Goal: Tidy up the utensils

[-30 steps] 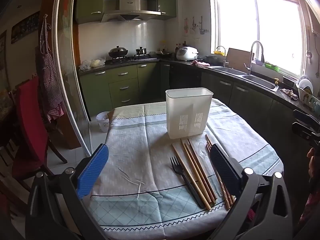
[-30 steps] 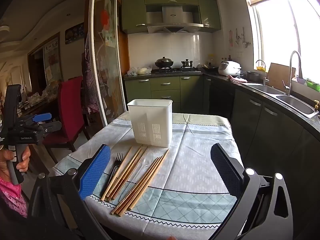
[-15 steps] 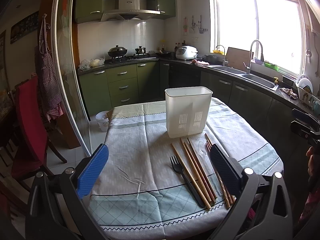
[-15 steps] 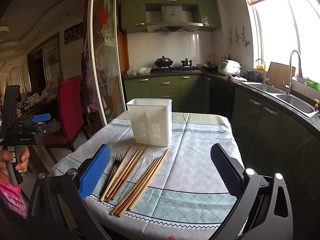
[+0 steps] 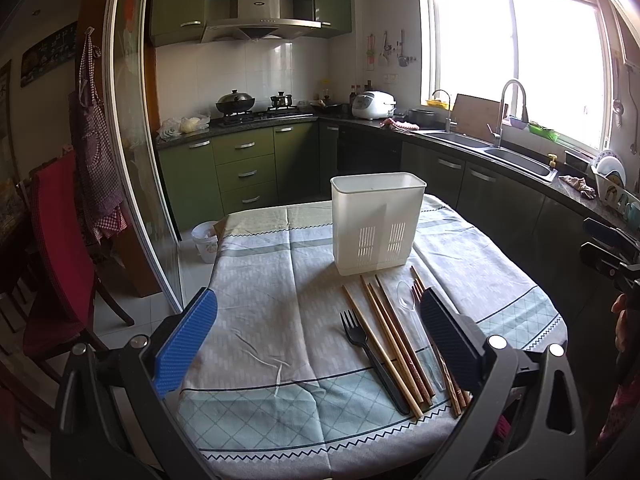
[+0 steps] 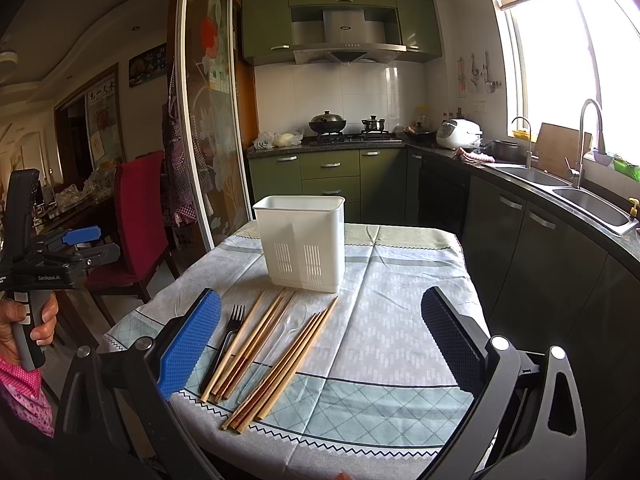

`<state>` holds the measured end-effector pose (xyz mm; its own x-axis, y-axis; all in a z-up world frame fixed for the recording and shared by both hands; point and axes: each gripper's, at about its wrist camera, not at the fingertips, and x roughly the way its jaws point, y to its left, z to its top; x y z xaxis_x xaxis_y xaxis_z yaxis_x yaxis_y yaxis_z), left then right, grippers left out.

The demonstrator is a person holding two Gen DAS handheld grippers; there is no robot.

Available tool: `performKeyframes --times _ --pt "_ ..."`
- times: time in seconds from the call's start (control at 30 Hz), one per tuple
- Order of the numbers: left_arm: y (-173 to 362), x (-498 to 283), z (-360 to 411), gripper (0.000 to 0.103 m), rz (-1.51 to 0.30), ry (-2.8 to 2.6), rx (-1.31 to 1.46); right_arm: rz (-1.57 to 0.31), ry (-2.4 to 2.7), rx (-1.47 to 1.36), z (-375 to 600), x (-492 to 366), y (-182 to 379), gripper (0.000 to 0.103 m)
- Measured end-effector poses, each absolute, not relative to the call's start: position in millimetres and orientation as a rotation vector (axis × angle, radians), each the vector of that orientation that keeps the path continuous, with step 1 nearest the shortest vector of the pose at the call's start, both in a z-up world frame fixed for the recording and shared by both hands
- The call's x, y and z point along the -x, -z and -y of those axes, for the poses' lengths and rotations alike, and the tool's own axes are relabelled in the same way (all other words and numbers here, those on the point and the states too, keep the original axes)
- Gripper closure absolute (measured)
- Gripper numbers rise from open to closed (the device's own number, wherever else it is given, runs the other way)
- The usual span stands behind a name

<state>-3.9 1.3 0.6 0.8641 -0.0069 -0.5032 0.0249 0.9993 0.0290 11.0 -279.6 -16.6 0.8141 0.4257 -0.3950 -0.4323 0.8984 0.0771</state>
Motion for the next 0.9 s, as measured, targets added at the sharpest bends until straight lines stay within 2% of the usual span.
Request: performKeyframes --times 0.9 --pt "7.4 5.9 1.2 0.006 -0.531 0.020 -0.041 -0.422 -0.458 0.017 279.8 -11.7 15.9 0.004"
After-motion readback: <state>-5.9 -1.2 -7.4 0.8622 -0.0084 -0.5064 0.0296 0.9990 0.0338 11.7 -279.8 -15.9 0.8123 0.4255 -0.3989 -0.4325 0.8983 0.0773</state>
